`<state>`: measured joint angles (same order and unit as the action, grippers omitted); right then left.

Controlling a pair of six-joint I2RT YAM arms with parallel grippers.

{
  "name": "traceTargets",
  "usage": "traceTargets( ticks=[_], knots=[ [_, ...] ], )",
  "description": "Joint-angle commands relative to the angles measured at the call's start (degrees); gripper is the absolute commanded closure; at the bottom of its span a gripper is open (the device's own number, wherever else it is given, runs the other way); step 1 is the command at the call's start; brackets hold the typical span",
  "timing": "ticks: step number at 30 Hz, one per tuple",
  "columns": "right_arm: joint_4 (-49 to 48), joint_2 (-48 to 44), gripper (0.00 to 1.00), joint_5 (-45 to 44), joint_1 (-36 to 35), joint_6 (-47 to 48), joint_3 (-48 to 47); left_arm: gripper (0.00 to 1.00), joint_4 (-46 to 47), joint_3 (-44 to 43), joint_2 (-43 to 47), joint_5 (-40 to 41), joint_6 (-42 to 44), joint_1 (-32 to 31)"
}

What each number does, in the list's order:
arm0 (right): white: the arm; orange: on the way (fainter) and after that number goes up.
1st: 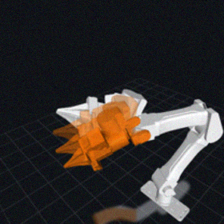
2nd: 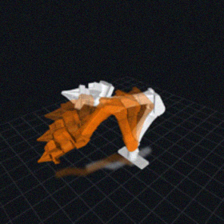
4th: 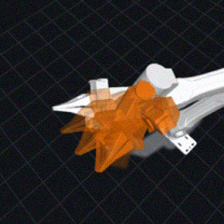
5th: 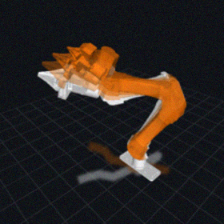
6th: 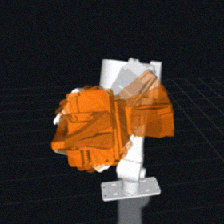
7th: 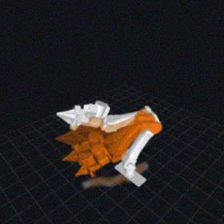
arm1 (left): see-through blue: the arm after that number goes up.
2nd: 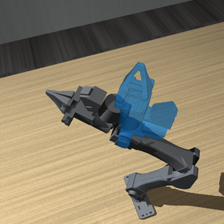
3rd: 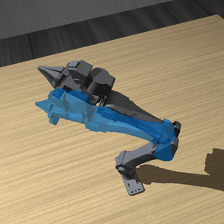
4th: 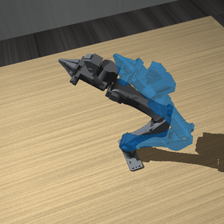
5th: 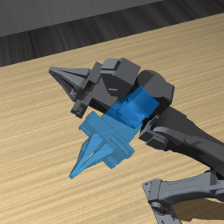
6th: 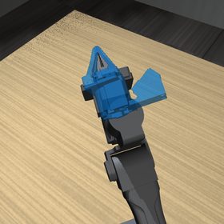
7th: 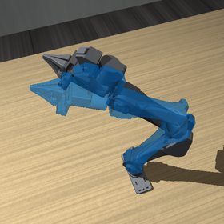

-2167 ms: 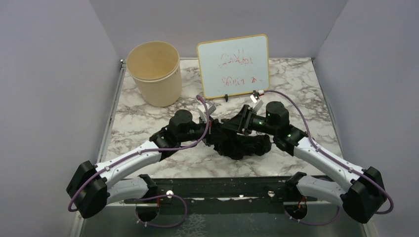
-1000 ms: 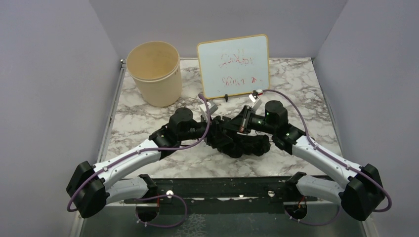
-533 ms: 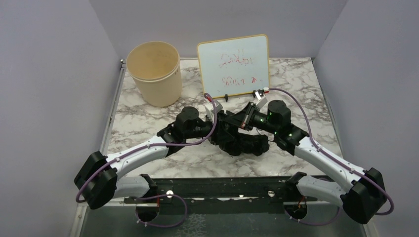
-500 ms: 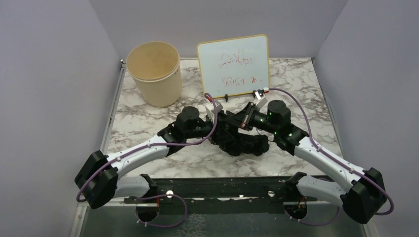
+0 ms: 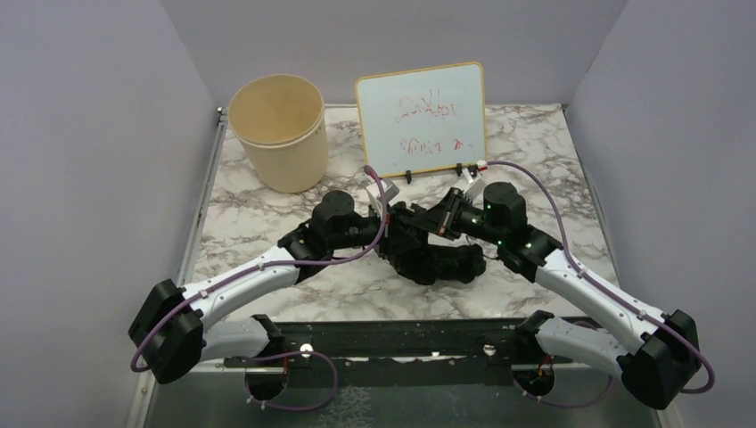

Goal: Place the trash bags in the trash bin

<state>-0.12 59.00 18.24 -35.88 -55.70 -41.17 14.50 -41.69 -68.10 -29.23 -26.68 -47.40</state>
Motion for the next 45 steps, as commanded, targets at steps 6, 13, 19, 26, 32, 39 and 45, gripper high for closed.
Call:
traceTargets(
  ticks=[6, 13, 19, 26, 32, 39, 45],
  knots=[
    [11.6, -3.2, 0.83, -5.7, 0.2, 10.9, -6.5, 1.00, -7.9, -2.5, 6.8, 3.7, 4.9, -0.2],
    [16.4, -3.6, 0.82, -6.4, 0.1, 14.0, -7.8, 1.00, -10.9, -3.9, 10.0, 7.1, 5.8, -0.3],
    [16.1, -4.7, 0.73, -5.5, 0.2, 14.6, -6.5, 1.00, -12.4, -5.2, 10.3, 7.1, 7.3, -0.3],
    [13.0, -3.3, 0.64, -4.2, 0.2, 12.2, -6.6, 1.00, -12.9, -7.4, 8.3, 3.3, 7.7, -0.2],
    [11.1, -1.2, 0.57, -4.5, 0.2, 8.6, -6.9, 1.00, -13.2, -9.2, 8.0, 1.9, 8.4, -0.3],
    [15.2, 1.1, 0.37, -9.8, 1.0, 8.0, -10.3, 1.00, -14.4, -9.5, 8.3, 1.3, 8.7, -0.3],
    [17.8, 5.8, 0.37, -9.0, 3.1, 7.7, -12.8, 1.00, -14.4, -9.5, 8.7, 0.9, 8.9, -0.2]
  ],
)
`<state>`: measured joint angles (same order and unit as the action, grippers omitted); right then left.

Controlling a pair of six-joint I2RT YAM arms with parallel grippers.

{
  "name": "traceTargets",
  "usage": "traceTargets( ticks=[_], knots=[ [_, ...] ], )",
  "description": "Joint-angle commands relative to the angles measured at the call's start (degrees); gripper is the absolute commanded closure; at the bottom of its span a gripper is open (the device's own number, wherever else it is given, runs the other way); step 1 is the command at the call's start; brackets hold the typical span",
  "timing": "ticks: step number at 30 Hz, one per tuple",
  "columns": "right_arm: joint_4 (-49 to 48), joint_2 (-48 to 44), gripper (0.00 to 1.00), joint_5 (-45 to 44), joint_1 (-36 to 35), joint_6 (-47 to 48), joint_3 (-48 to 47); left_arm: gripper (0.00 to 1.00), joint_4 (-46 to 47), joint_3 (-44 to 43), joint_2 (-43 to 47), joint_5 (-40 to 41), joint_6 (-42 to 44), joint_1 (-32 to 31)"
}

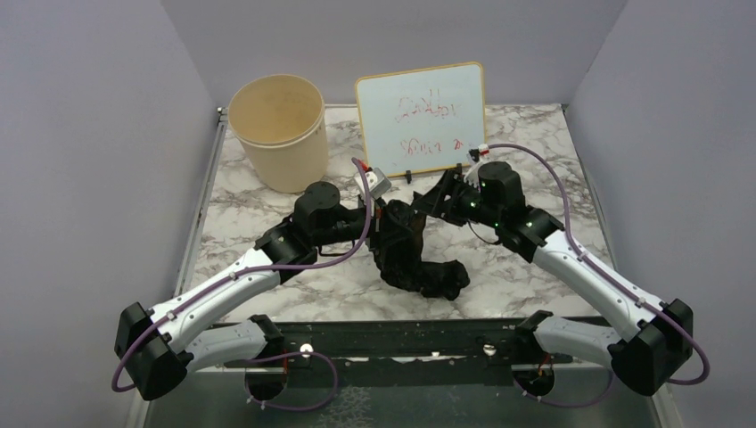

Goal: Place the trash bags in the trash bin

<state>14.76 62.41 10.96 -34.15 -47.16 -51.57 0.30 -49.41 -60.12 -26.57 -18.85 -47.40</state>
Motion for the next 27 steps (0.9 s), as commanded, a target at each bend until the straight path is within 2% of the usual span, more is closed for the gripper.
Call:
traceTargets(
  ticks=[1, 6, 12, 16, 21, 24, 27],
  knots=[
    [3.9, 2.9, 0.37, -2.2, 1.8, -1.0, -2.7, 1.00, -0.2, -1.8, 0.8, -1.7, 1.2, -0.3],
    [3.8, 2.5, 0.35, -2.1, 4.4, -1.9, -0.8, 1.00, -0.2, -1.8, 1.0, -1.6, 1.4, -0.3],
    [-7.3, 4.9, 0.37, 13.9, 6.6, -4.8, 3.0, 1.00, -0.2, -2.3, 0.8, -2.3, 1.6, -0.3],
    [-10.1, 8.2, 0.41, 19.3, 6.7, -5.8, 2.7, 1.00, -0.2, -2.6, 0.6, -2.4, 1.9, -0.3],
    [-17.8, 10.9, 0.51, 24.4, 7.9, -9.2, 3.4, 1.00, -0.2, -2.6, 0.4, -2.8, 1.9, -0.2],
    [-24.2, 12.0, 0.61, 26.8, 9.8, -13.1, 5.8, 1.00, -0.2, -2.4, 0.7, -2.9, 1.7, -0.2],
    [-30.9, 12.4, 0.75, 30.5, 11.1, -15.9, 8.1, 1.00, -1.1, -1.9, 1.2, -2.3, 1.7, -0.3]
  ],
)
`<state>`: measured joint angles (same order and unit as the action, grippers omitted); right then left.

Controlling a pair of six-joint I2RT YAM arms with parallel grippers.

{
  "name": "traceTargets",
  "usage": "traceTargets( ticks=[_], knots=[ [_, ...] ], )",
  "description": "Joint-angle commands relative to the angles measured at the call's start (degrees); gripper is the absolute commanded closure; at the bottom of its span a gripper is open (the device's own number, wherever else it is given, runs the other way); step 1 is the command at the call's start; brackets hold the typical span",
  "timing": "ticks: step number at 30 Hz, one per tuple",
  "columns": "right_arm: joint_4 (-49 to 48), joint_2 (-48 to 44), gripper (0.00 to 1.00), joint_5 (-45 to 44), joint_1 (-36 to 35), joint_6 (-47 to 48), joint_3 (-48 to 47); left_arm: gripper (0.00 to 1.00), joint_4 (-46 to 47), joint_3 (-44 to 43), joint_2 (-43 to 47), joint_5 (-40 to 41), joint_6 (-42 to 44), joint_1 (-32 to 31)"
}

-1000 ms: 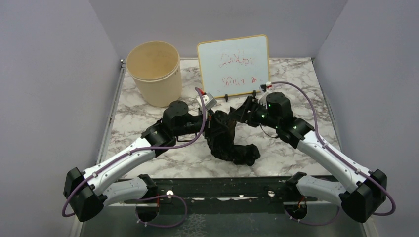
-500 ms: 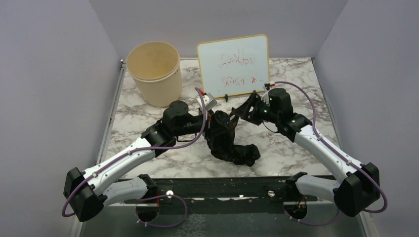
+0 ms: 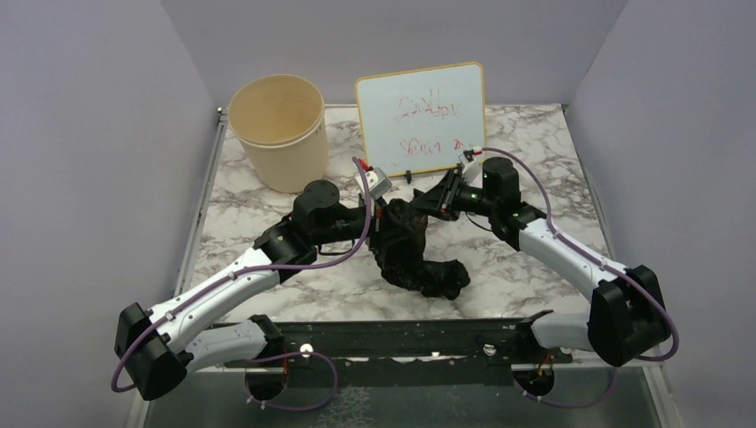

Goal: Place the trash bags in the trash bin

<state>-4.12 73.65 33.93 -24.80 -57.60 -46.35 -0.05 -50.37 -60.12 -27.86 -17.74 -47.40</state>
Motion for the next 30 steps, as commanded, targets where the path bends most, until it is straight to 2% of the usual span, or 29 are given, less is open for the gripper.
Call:
traceTargets(
  ticks=[1, 3, 6, 9, 12, 17, 20, 24, 28, 30],
  knots=[
    [-13.2, 1.1, 0.78, 8.3, 1.8, -5.6, 3.0, 1.00, -1.2, -0.7, 1.4, -0.8, 0.5, -0.2],
    [-13.5, 0.7, 0.85, 9.0, 1.8, -5.3, 2.9, 1.00, -1.2, -0.3, 1.8, -0.6, 0.4, -0.2],
    [-15.3, 0.1, 0.86, 10.4, 2.1, -4.5, 3.5, 1.00, -0.8, -0.3, 2.0, -0.3, 0.3, -0.3],
    [-22.8, -0.2, 0.81, 12.6, 2.6, -8.6, 6.1, 1.00, -0.4, -0.3, 1.7, -1.0, 0.1, -0.3],
    [-30.5, 0.1, 0.69, 13.7, 2.8, -13.1, 8.5, 1.00, -0.2, -0.3, 1.1, -2.4, -0.4, -0.3],
    [-29.5, 2.1, 0.59, 14.6, 2.8, -12.3, 7.3, 1.00, 1.7, -0.1, 0.7, -3.9, -1.0, -0.3],
    [-30.9, 4.1, 0.61, 15.7, 2.9, -13.8, 6.3, 1.00, 2.3, 0.0, 0.8, -4.7, -1.3, -0.3],
    [-42.4, 7.6, 0.63, 15.2, 2.9, -20.3, 6.7, 1.00, 3.4, 0.5, 0.7, -5.1, -1.7, -0.3],
    [-43.3, 9.7, 0.60, 16.5, 2.9, -21.2, 5.2, 1.00, 3.4, 0.4, 0.9, -4.7, -1.7, -0.2],
    [-43.4, 10.2, 0.62, 17.2, 2.9, -21.8, 5.1, 1.00, 3.7, 0.9, 1.6, -4.0, -1.6, -0.3]
  ],
)
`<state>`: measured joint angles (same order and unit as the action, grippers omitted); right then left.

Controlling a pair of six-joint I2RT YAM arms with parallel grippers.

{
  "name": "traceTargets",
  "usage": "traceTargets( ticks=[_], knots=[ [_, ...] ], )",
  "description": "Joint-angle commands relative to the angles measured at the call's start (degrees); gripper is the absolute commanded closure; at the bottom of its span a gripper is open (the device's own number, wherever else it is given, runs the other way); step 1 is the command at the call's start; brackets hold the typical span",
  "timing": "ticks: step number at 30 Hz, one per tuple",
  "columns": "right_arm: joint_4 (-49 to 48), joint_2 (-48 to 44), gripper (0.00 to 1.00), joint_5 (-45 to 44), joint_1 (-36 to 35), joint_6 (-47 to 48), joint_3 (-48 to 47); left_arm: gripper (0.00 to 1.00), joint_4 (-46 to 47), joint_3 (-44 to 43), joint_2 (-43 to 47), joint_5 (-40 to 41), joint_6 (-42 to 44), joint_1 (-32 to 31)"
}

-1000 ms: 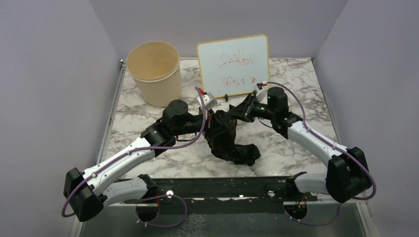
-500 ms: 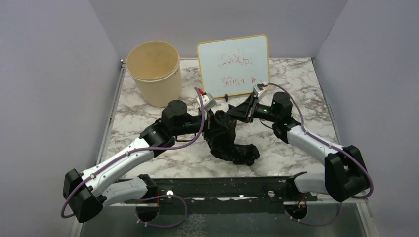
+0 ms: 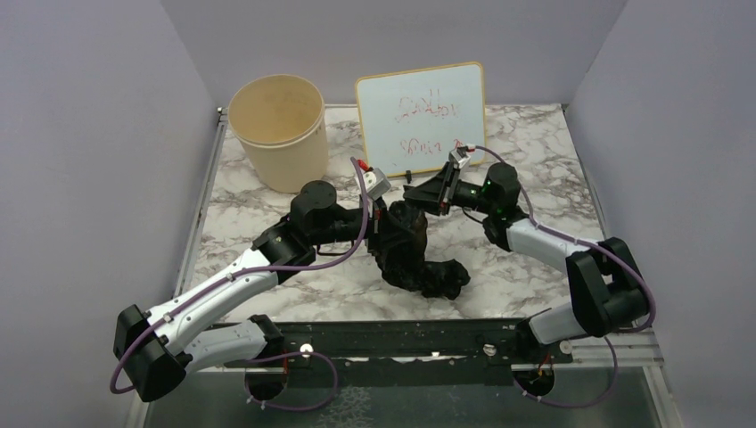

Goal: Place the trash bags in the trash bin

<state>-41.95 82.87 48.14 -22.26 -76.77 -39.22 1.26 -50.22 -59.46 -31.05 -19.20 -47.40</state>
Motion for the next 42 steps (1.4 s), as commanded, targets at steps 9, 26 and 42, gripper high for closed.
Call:
traceTargets(
  ticks=[9, 26, 42],
  knots=[
    [-28.4, 8.5, 0.69, 5.2, 0.4, -15.2, -0.9, 1.00, 1.9, 1.2, 2.2, 1.0, 0.2, -0.2],
    [2.0, -9.1, 1.00, -0.2, 1.3, 7.2, -0.4, 1.00, -2.6, 2.4, 6.5, 15.4, 0.7, -0.2],
    [38.8, -23.5, 1.00, -3.1, 1.4, 32.3, -11.9, 0.48, -2.2, -2.1, 0.0, 15.4, -4.3, 0.9]
  ],
)
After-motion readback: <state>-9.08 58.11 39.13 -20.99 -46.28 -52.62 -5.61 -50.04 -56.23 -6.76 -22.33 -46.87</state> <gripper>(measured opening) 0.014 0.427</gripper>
